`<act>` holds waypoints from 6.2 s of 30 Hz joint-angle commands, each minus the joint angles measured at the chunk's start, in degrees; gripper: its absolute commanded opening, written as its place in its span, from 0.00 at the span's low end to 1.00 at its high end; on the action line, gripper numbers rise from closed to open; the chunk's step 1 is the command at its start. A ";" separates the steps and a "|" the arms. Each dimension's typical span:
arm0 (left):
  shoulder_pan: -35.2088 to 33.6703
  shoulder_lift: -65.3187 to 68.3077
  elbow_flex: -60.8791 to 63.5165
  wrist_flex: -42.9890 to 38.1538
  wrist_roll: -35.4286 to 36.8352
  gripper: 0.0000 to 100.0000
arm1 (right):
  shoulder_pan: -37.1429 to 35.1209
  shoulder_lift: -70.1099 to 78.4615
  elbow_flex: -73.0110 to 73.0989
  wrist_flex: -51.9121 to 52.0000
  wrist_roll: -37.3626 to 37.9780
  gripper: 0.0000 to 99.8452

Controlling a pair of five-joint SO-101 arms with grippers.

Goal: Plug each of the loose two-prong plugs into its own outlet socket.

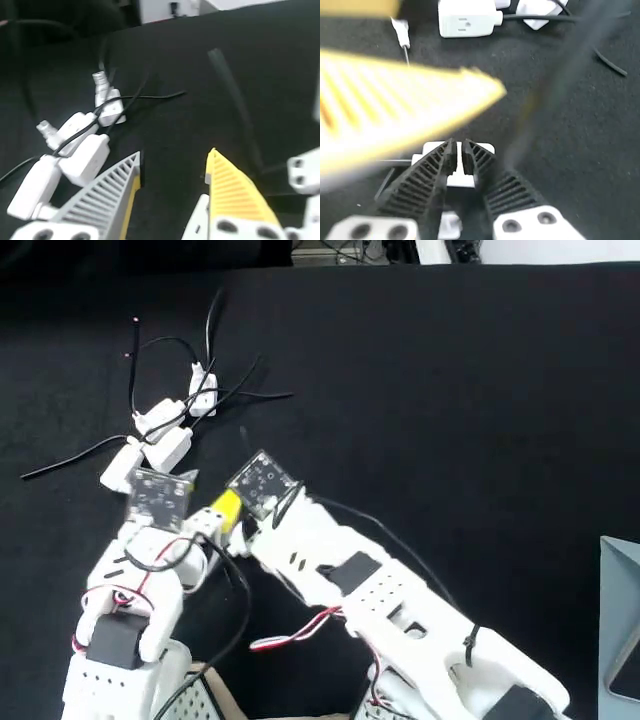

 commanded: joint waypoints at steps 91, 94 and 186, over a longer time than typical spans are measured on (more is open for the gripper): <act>-19.47 -0.62 1.45 0.18 6.07 0.21 | -2.73 46.29 -51.91 59.16 -24.18 0.01; -19.47 -0.62 1.45 0.18 6.07 0.21 | -0.26 39.60 -51.74 60.84 -22.86 0.01; -24.48 -0.62 1.45 -0.26 6.33 0.21 | 5.27 21.49 -32.66 56.00 -14.51 0.15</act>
